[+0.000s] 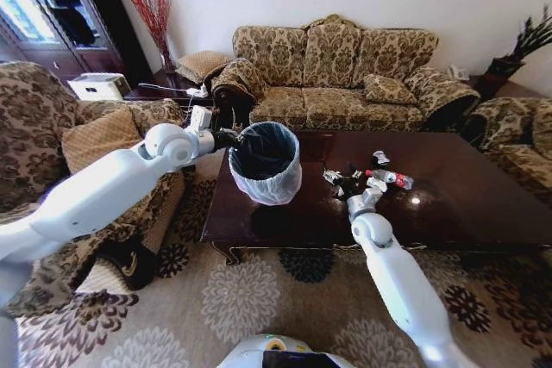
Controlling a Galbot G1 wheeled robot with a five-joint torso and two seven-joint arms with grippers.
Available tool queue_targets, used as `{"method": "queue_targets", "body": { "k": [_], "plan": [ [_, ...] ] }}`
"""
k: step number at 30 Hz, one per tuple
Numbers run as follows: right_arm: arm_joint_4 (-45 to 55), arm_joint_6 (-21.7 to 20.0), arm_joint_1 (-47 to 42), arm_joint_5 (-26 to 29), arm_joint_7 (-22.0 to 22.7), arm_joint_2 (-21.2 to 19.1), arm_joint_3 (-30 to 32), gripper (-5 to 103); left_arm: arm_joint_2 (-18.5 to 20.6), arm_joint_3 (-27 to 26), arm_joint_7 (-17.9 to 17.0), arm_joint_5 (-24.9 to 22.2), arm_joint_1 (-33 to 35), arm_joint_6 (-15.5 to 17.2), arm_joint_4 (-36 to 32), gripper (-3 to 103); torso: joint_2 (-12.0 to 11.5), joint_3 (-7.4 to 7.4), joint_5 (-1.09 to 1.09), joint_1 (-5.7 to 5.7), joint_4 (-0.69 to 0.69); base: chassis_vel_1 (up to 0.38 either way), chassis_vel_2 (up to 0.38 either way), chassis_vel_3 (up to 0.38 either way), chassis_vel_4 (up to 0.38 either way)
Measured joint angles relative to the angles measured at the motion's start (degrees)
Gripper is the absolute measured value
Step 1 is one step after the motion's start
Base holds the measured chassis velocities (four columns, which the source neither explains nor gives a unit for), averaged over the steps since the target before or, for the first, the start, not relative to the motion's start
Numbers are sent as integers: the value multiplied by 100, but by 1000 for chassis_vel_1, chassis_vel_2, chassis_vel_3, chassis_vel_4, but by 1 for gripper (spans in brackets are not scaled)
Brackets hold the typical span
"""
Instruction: Move to the front of the table and place the trash on the table into the trash bin.
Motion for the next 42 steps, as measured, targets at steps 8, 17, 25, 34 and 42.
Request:
{"method": "queue_targets", "body": {
  "k": [8, 17, 25, 34, 42],
  "plan": [
    [-1669, -262, 870, -16, 438, 737, -39, 100, 43, -95, 9, 0, 163, 0, -113, 0, 0, 0, -9, 1, 4, -56, -48, 32, 20],
    [-2666, -229, 1093, -471, 602, 767, 19, 100, 40, -260, 34, 124, 429, -1, -118, 0, 0, 0, -7, -1, -1, 25, 24, -1, 7],
    [-2675, -112, 933, -500, 509, 568, 61, 90, -62, -275, 51, 174, 488, -10, -90, 0, 0, 0, -7, 0, 0, 0, 0, 0, 0],
    [-2205, -13, 501, -388, 413, 390, 211, 63, -35, -252, 40, 178, 482, -25, -94, 0, 0, 0, -8, -1, 1, 0, 0, 0, 0],
    [-2094, 103, 280, -357, 401, 342, 279, 42, 30, -230, 18, 165, 478, -34, -135, 0, 0, -1, -10, -1, 1, 0, 0, 0, 0]
  ]
}}
